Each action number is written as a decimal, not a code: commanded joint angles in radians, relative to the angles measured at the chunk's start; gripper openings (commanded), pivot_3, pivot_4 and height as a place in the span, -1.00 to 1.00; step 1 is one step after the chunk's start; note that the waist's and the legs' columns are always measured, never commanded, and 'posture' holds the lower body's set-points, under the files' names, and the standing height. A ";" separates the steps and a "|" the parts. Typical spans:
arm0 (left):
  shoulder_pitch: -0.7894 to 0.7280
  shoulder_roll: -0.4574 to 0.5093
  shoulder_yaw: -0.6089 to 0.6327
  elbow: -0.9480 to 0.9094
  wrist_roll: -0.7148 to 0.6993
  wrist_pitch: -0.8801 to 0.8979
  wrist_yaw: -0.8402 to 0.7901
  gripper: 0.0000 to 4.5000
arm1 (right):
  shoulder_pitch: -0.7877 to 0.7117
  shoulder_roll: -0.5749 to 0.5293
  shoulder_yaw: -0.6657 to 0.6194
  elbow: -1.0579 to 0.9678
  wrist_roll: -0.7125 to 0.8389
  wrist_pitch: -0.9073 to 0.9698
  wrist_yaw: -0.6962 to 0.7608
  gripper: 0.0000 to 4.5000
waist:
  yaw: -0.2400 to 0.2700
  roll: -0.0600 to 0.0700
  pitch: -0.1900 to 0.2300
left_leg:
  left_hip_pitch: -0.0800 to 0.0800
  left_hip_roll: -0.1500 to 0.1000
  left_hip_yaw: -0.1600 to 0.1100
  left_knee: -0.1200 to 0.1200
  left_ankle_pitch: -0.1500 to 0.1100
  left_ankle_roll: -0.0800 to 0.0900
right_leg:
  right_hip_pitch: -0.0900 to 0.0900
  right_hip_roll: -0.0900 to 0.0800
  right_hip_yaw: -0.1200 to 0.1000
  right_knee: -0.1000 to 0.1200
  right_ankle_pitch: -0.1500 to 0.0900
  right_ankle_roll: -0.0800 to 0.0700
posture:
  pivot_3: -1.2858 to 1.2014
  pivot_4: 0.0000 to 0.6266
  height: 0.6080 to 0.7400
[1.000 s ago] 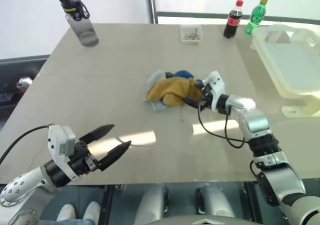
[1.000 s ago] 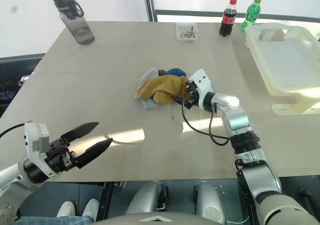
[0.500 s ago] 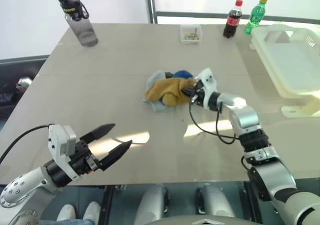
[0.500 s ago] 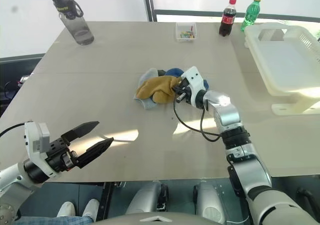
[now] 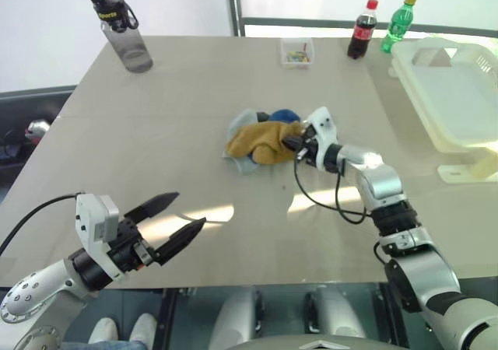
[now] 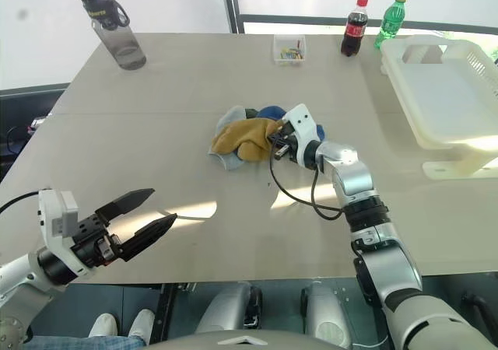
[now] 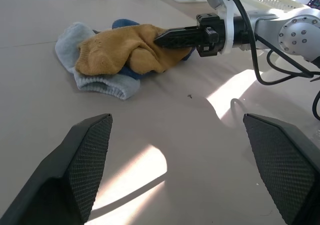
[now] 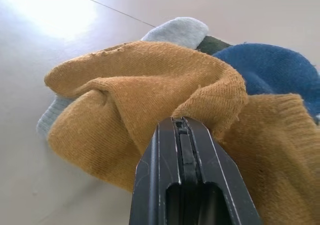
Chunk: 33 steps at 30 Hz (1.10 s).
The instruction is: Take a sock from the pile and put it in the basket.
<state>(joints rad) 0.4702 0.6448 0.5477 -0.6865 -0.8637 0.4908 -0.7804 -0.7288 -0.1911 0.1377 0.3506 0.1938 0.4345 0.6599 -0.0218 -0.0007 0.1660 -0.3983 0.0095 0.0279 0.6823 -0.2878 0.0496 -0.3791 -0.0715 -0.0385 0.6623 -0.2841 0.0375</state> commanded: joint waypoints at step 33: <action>0.011 0.012 0.012 -0.020 0.000 -0.017 -0.013 1.00 | 0.006 0.007 0.004 -0.040 -0.029 -0.039 -0.007 -0.56 | -0.019 0.000 0.000 | 0.000 0.000 0.000 -0.002 0.000 0.000 | -0.001 -0.001 0.000 -0.001 0.000 0.000 | 0.03 -0.52 1.00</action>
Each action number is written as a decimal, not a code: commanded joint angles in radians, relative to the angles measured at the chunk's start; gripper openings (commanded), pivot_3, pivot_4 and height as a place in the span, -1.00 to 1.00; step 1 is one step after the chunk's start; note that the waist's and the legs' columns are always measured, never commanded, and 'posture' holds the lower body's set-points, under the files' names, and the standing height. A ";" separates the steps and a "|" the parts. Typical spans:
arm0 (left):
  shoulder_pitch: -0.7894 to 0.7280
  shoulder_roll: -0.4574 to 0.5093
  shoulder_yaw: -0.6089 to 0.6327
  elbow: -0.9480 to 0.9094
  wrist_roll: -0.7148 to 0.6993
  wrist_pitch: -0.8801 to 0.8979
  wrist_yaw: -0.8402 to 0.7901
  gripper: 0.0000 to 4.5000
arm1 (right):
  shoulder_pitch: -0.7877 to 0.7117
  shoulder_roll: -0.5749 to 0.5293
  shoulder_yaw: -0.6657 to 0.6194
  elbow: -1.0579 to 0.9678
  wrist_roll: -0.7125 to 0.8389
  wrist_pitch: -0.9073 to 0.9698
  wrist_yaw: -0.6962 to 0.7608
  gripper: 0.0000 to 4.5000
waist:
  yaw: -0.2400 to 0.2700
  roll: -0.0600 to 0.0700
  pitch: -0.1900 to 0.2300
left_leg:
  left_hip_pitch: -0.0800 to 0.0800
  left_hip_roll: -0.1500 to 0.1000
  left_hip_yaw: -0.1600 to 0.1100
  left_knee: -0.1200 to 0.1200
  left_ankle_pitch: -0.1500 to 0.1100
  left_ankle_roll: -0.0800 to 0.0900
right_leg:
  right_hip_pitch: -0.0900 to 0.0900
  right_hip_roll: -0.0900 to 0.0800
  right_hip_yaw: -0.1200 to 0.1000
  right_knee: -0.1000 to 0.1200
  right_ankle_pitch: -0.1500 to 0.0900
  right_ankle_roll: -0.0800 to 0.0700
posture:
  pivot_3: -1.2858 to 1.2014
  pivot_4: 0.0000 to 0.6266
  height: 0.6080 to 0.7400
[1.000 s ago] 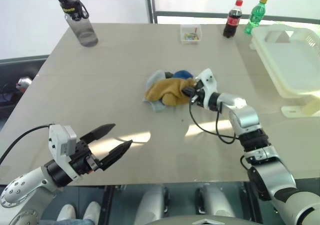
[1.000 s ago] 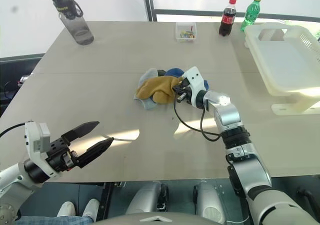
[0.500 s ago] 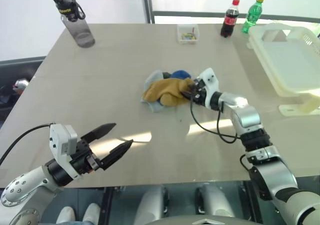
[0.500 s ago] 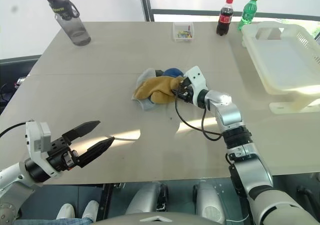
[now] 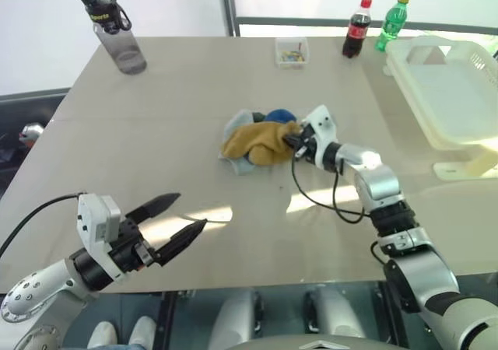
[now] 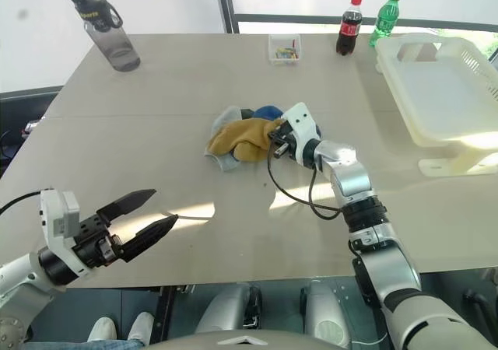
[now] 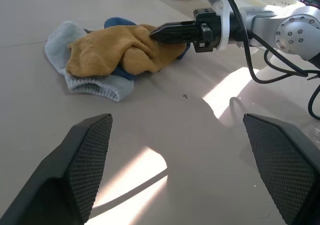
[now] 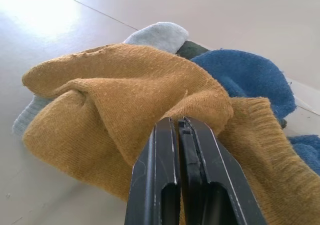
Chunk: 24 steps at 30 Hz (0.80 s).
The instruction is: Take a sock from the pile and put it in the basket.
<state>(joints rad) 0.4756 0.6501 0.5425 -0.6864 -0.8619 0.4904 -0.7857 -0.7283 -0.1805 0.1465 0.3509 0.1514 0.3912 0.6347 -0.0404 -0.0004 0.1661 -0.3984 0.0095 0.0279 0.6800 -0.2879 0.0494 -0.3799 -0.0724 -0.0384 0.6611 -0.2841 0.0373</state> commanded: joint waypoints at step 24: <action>0.016 -0.001 0.015 -0.018 0.005 -0.026 -0.016 1.00 | 0.015 0.007 0.013 -0.025 -0.038 -0.037 -0.003 -0.97 | 0.000 0.000 0.000 | 0.000 0.000 0.000 -0.002 0.000 0.000 | -0.001 0.000 0.000 0.000 0.000 0.000 | 0.03 -0.52 1.00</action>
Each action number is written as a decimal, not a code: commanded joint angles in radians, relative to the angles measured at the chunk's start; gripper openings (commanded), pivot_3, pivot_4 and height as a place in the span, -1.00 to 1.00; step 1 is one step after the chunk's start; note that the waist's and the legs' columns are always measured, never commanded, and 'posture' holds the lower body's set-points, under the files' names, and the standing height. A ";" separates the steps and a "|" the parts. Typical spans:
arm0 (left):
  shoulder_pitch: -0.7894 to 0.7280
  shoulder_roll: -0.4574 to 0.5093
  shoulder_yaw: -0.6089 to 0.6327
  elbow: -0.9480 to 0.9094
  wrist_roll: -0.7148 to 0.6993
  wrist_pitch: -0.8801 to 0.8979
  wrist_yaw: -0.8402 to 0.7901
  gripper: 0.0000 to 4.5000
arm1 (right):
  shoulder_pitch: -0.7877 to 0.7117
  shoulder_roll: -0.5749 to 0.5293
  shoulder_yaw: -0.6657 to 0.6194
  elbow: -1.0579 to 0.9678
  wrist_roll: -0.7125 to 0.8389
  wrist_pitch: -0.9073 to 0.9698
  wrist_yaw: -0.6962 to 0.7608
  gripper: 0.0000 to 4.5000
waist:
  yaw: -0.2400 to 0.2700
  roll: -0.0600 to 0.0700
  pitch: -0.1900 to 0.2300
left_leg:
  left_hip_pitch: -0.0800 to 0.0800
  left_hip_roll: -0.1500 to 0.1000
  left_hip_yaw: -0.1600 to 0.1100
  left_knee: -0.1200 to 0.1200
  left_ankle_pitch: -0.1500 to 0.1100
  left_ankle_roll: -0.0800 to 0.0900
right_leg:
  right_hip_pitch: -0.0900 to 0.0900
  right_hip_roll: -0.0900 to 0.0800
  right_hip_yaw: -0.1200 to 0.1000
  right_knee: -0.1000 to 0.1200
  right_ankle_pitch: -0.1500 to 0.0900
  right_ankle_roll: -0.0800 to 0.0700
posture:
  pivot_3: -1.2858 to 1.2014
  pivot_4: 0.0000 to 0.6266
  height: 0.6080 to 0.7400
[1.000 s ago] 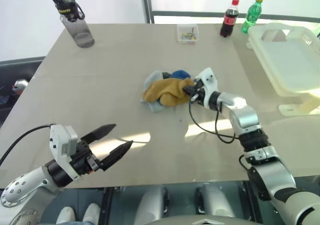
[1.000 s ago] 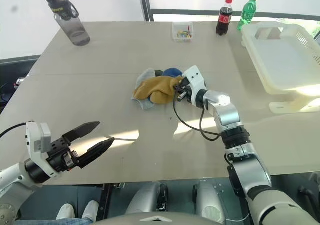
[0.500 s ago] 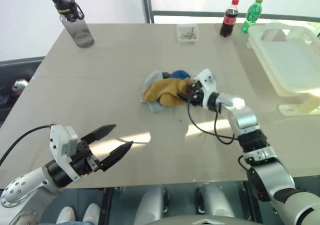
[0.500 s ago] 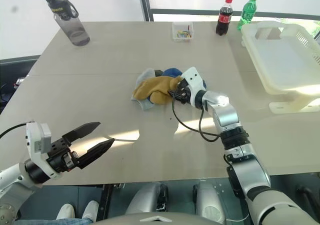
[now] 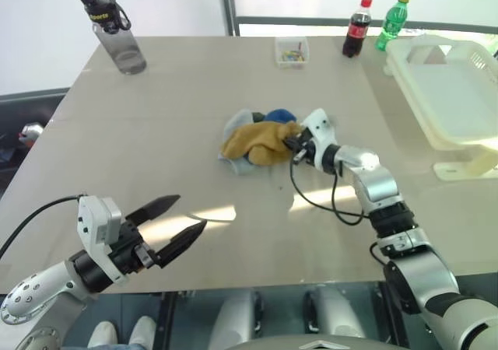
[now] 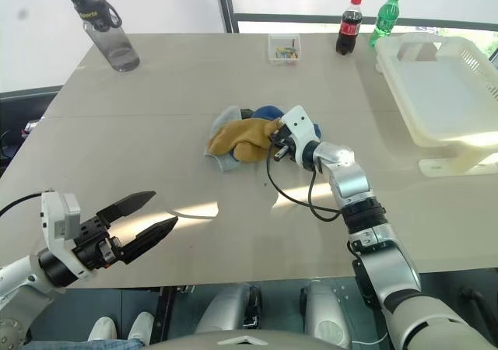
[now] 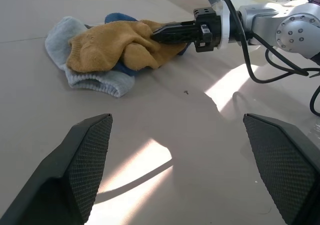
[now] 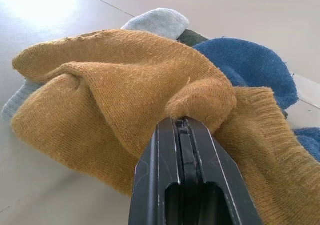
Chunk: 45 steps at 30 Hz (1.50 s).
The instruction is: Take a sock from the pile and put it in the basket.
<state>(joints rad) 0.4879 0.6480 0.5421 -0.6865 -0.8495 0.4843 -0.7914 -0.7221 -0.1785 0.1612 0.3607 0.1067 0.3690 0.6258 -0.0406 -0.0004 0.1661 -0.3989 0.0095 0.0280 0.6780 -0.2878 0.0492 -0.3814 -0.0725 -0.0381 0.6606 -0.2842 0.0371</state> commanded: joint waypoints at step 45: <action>-0.040 0.028 -0.021 0.018 -0.002 -0.013 -0.042 1.00 | 0.321 -0.564 -0.188 -0.403 0.285 0.434 0.216 -0.97 | 0.029 0.000 0.000 | 0.000 0.000 0.001 -0.006 0.000 0.000 | 0.000 0.000 0.000 -0.004 0.000 0.000 | 0.03 -0.52 1.00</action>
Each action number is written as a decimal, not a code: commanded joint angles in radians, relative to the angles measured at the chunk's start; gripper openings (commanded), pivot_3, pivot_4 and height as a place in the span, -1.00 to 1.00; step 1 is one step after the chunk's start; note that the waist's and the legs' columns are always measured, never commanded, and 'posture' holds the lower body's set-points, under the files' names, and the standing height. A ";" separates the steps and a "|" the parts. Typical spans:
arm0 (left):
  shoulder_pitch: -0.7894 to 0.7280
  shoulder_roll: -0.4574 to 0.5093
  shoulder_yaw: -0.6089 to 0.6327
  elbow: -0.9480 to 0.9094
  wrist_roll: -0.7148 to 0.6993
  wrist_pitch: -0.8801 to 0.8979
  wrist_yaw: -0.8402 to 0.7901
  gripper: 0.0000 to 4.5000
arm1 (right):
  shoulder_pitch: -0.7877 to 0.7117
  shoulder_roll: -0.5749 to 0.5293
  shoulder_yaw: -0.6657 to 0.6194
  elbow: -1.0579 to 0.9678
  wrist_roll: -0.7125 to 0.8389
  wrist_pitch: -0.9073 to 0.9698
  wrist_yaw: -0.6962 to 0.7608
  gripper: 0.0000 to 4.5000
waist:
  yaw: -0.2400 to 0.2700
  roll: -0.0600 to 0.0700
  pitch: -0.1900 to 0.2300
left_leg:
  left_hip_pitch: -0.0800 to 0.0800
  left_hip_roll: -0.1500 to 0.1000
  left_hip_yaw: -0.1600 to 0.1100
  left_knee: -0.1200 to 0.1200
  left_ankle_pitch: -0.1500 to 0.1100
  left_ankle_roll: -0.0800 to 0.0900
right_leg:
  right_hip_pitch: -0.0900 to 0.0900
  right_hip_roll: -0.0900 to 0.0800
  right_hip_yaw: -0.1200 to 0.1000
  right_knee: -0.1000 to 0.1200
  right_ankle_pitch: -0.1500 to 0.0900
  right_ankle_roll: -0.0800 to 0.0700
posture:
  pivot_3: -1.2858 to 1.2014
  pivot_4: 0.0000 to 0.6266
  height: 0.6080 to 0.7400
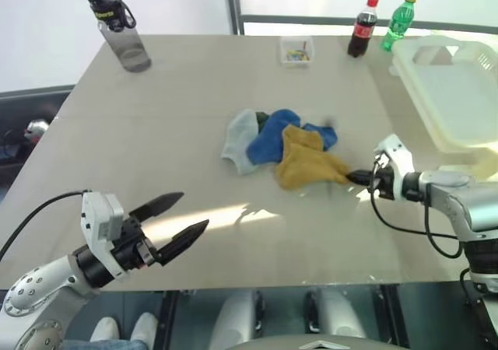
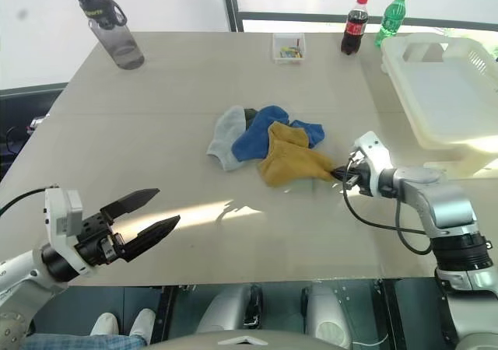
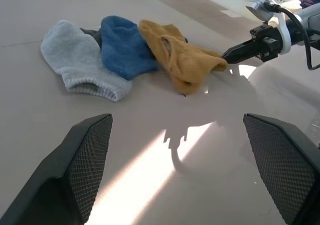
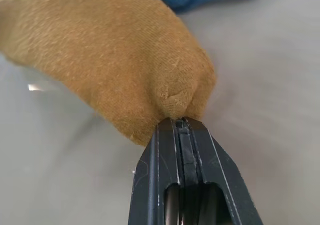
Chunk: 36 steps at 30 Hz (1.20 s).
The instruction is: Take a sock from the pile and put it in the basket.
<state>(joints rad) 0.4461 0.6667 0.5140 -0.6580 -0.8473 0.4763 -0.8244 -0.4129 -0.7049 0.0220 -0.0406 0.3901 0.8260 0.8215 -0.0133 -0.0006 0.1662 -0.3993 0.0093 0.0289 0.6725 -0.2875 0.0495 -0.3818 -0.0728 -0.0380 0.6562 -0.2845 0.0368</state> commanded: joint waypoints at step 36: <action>-0.053 0.066 -0.042 0.026 -0.017 0.040 -0.107 1.00 | -0.025 -0.375 -0.364 -0.018 0.228 0.053 0.255 -0.97 | 0.004 0.000 0.000 | 0.001 0.000 0.000 0.003 0.000 0.000 | 0.003 0.001 0.000 0.002 0.000 0.000 | 0.03 -0.52 1.00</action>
<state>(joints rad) 0.3950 0.7213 0.4624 -0.6229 -0.8529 0.5184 -0.9211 -0.4193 -1.0634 -0.2910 -0.0087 0.5577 0.8515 1.0493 -0.0091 -0.0006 0.1662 -0.3978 0.0095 0.0289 0.6760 -0.2876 0.0499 -0.3787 -0.0715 -0.0383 0.6578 -0.2844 0.0371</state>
